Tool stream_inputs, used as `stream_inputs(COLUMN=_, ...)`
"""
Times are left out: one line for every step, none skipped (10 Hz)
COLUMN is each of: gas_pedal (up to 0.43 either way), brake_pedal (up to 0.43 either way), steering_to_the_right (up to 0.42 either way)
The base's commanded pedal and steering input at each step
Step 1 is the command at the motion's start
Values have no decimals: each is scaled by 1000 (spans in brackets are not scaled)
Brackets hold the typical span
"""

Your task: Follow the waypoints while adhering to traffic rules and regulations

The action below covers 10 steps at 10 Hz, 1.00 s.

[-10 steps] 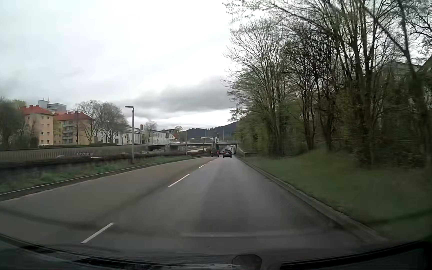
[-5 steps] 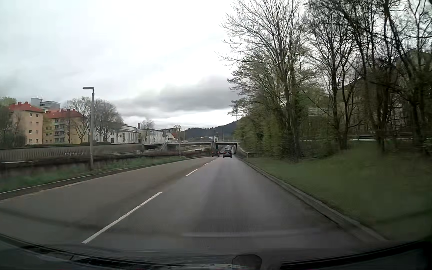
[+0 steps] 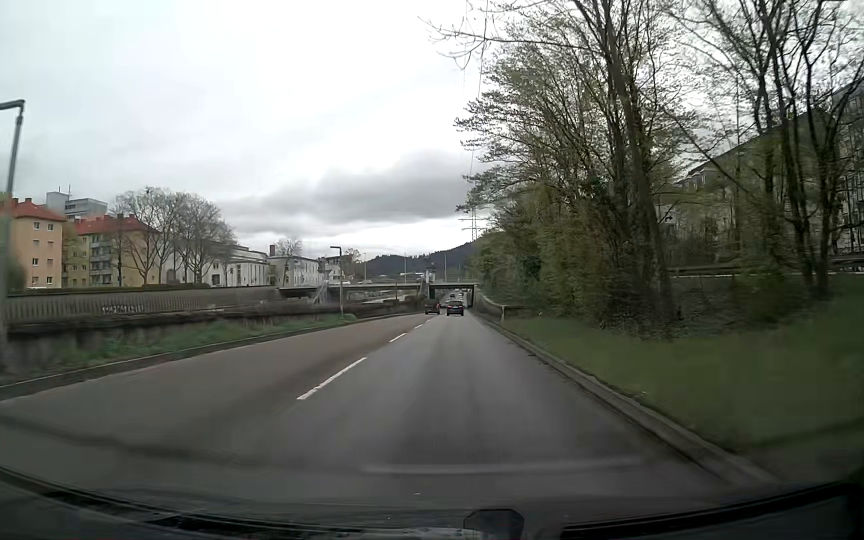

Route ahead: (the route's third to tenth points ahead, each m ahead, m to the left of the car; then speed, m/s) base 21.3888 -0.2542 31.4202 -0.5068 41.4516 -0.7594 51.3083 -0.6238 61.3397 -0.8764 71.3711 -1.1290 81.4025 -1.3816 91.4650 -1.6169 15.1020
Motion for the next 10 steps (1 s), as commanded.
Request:
stream_inputs(gas_pedal=67, brake_pedal=0, steering_to_the_right=2)
stream_inputs(gas_pedal=67, brake_pedal=0, steering_to_the_right=2)
stream_inputs(gas_pedal=67, brake_pedal=0, steering_to_the_right=2)
stream_inputs(gas_pedal=67, brake_pedal=0, steering_to_the_right=2)
stream_inputs(gas_pedal=67, brake_pedal=0, steering_to_the_right=1)
stream_inputs(gas_pedal=67, brake_pedal=0, steering_to_the_right=1)
stream_inputs(gas_pedal=67, brake_pedal=0, steering_to_the_right=1)
stream_inputs(gas_pedal=67, brake_pedal=0, steering_to_the_right=2)
stream_inputs(gas_pedal=67, brake_pedal=0, steering_to_the_right=1)
stream_inputs(gas_pedal=67, brake_pedal=0, steering_to_the_right=2)
